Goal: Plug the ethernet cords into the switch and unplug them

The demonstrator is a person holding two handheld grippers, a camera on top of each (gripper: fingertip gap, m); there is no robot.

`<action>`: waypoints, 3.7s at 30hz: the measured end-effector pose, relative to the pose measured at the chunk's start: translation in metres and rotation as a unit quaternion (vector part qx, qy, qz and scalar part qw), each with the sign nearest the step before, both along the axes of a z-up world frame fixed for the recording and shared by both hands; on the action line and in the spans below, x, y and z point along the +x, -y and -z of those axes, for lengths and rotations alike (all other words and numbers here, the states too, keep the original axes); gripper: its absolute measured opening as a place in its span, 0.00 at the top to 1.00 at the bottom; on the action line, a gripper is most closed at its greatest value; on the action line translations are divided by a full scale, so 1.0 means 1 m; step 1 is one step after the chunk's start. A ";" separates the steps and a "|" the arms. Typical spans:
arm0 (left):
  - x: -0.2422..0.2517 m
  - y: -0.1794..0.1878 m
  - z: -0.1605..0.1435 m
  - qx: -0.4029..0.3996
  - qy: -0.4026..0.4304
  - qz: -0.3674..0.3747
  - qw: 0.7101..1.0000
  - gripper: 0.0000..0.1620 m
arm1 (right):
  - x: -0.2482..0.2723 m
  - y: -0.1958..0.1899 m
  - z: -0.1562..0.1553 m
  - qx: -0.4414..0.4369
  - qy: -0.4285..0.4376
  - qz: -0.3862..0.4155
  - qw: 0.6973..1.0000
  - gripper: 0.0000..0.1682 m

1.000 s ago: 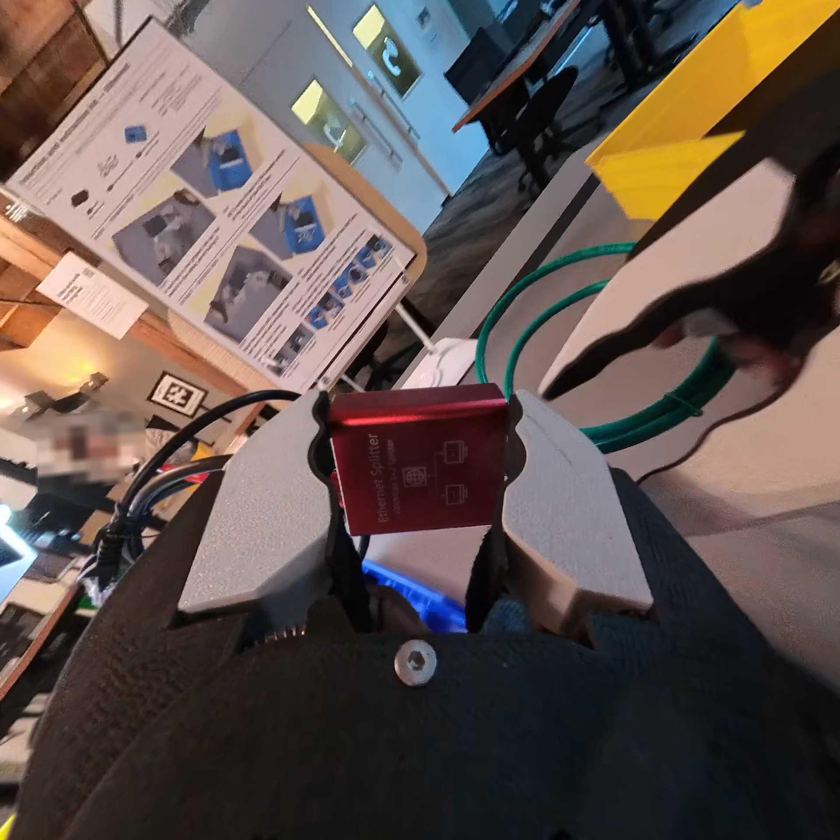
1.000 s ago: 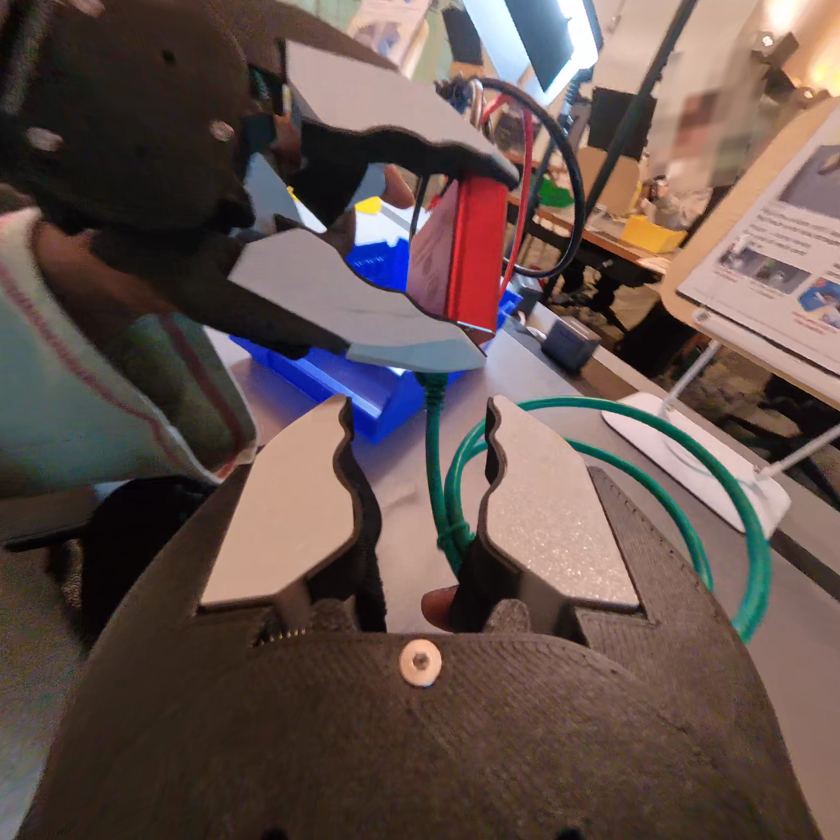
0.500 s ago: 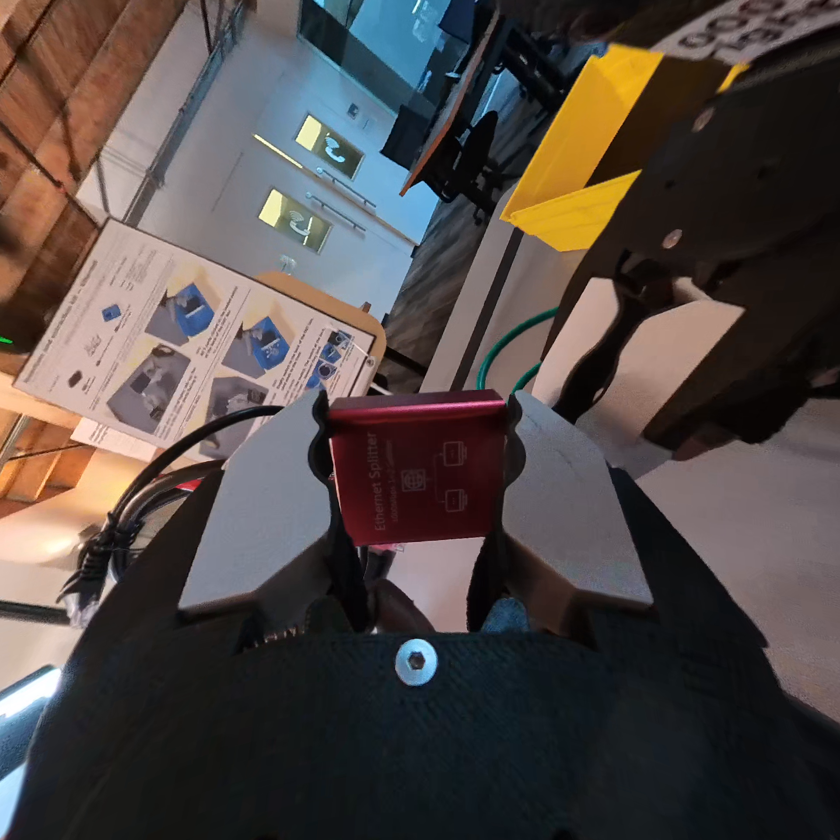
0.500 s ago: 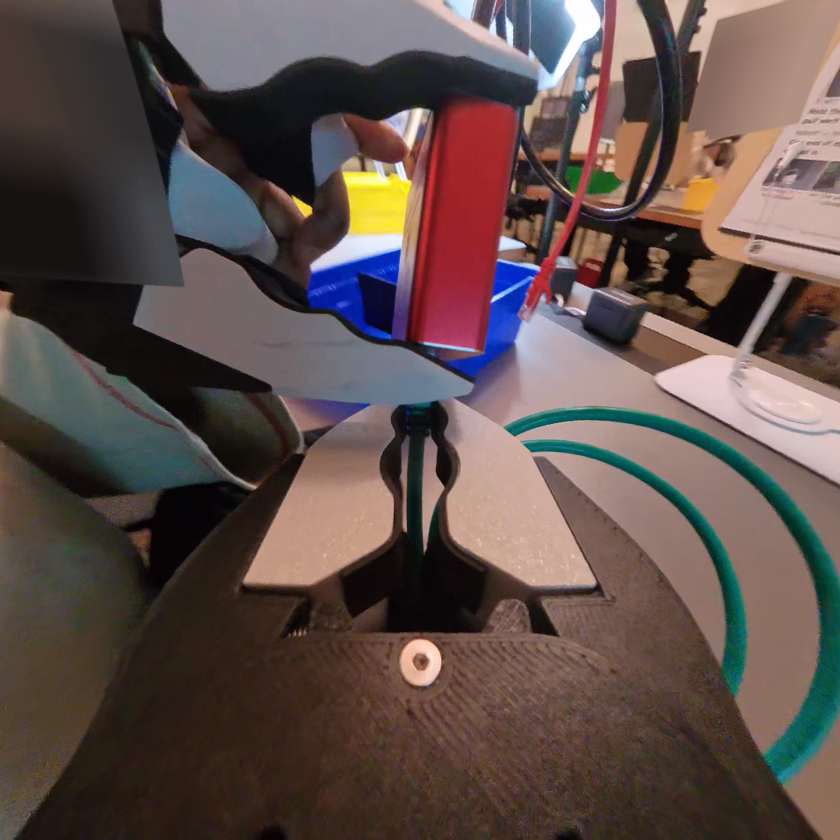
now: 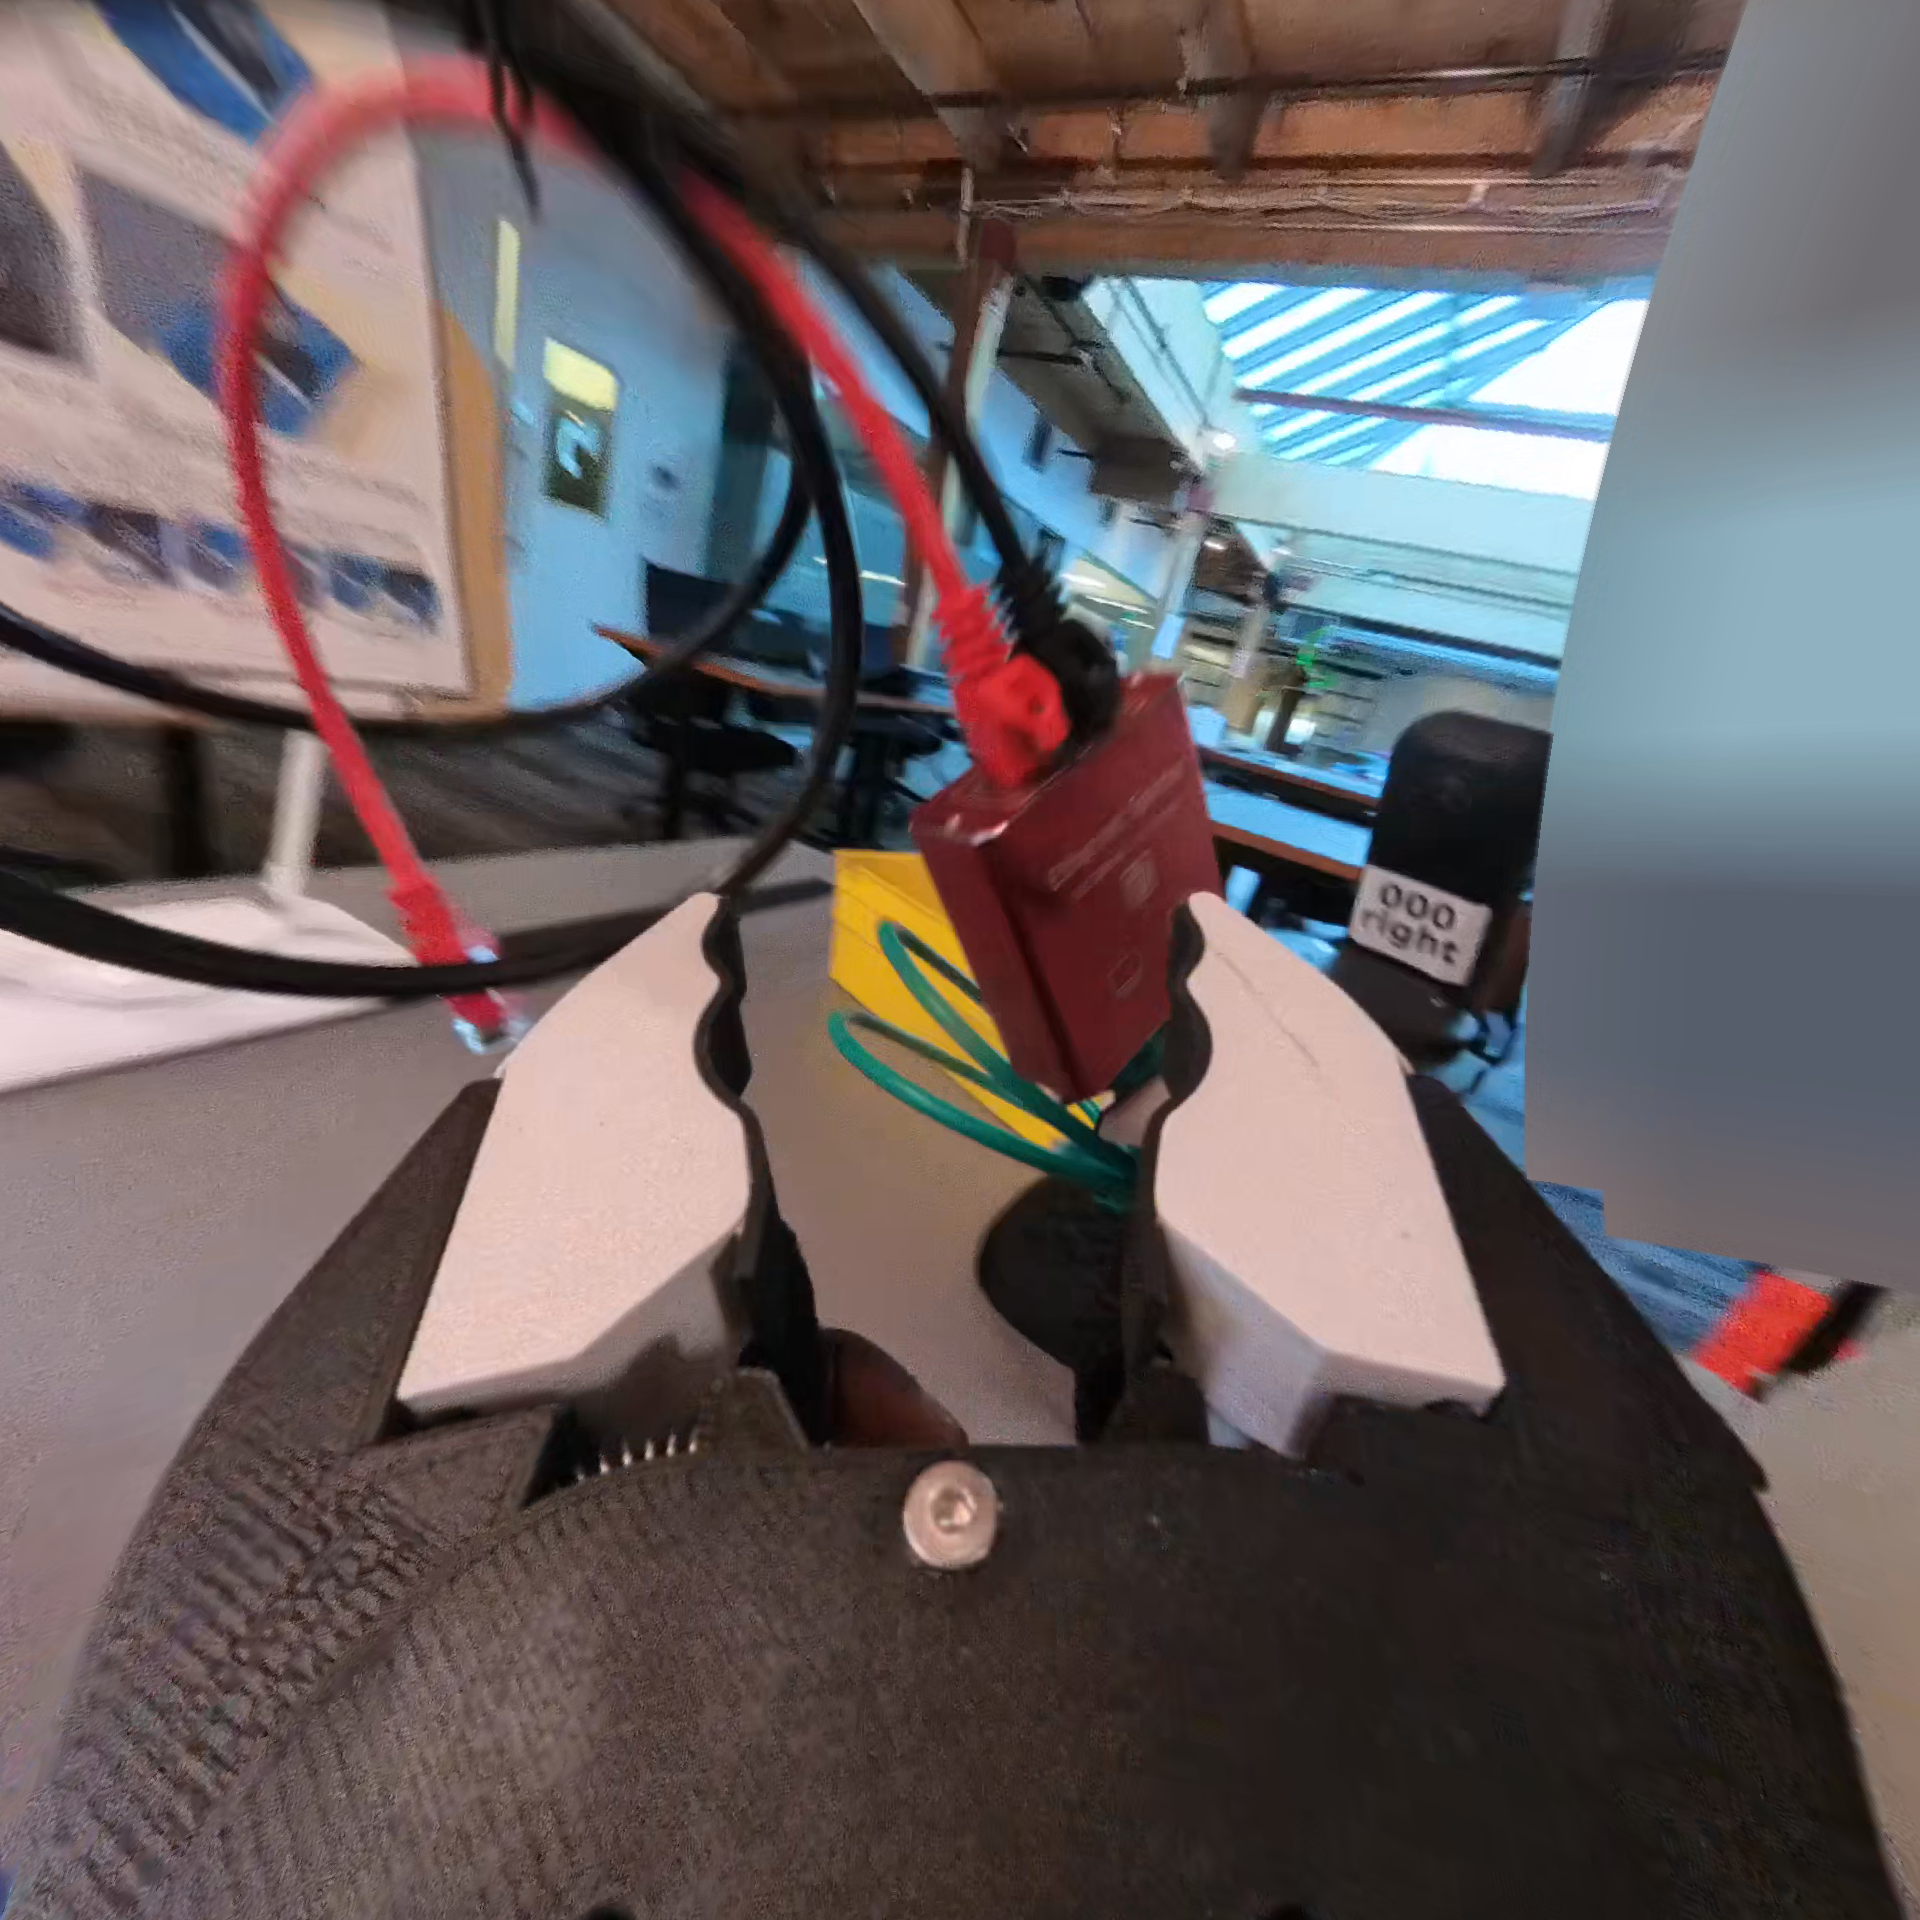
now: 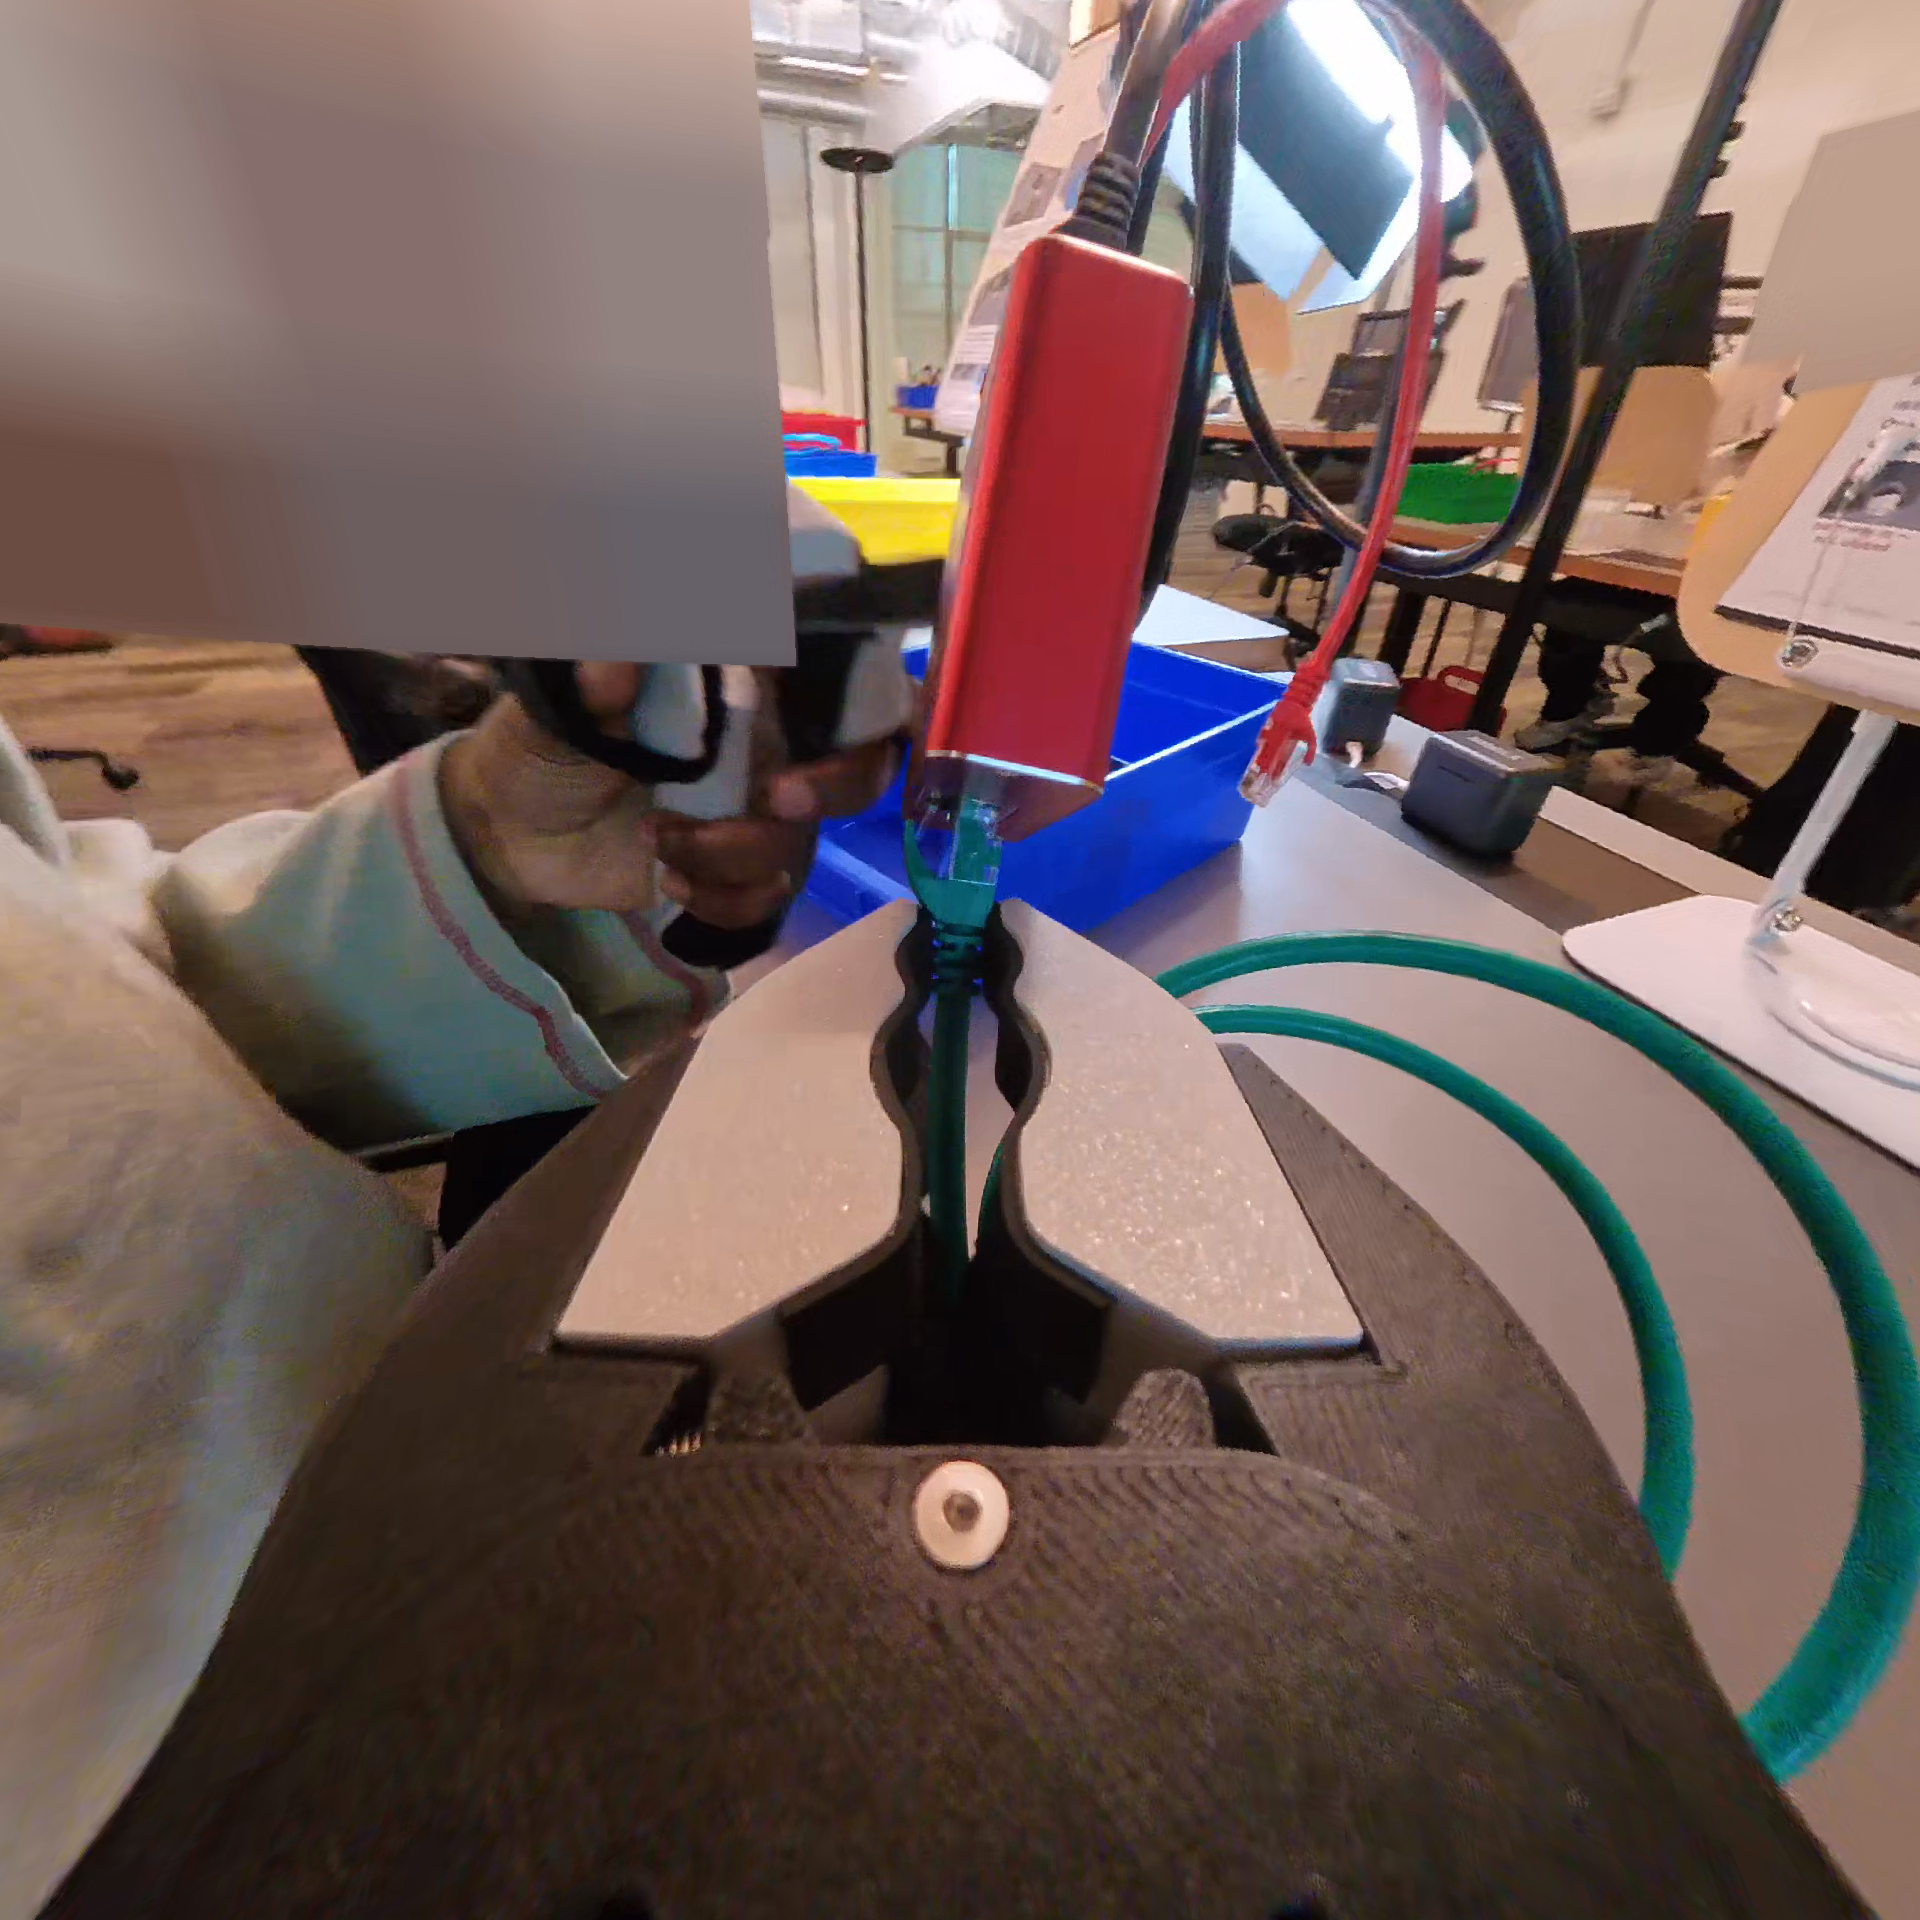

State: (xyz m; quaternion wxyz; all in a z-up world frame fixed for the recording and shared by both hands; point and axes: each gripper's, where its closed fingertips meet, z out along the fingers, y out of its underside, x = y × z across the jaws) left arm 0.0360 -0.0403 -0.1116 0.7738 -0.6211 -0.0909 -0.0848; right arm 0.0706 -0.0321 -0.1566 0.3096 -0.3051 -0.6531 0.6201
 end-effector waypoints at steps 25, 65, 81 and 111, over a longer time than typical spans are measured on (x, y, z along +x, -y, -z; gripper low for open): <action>0.004 -0.028 0.033 0.109 0.131 0.088 0.981 0.84 | -0.013 -0.027 0.014 -0.165 0.088 0.022 0.982 0.82; 0.022 -0.019 0.034 0.106 0.066 0.137 0.983 0.82 | -0.001 -0.003 0.018 -0.184 0.104 -0.105 0.972 0.90; 0.015 -0.015 0.034 0.126 0.085 0.133 0.979 0.82 | -0.006 -0.003 0.018 -0.154 0.107 -0.057 0.981 0.86; 0.024 -0.018 0.037 0.127 0.010 0.094 0.987 0.82 | -0.010 -0.013 0.014 -0.064 0.017 0.035 0.997 1.00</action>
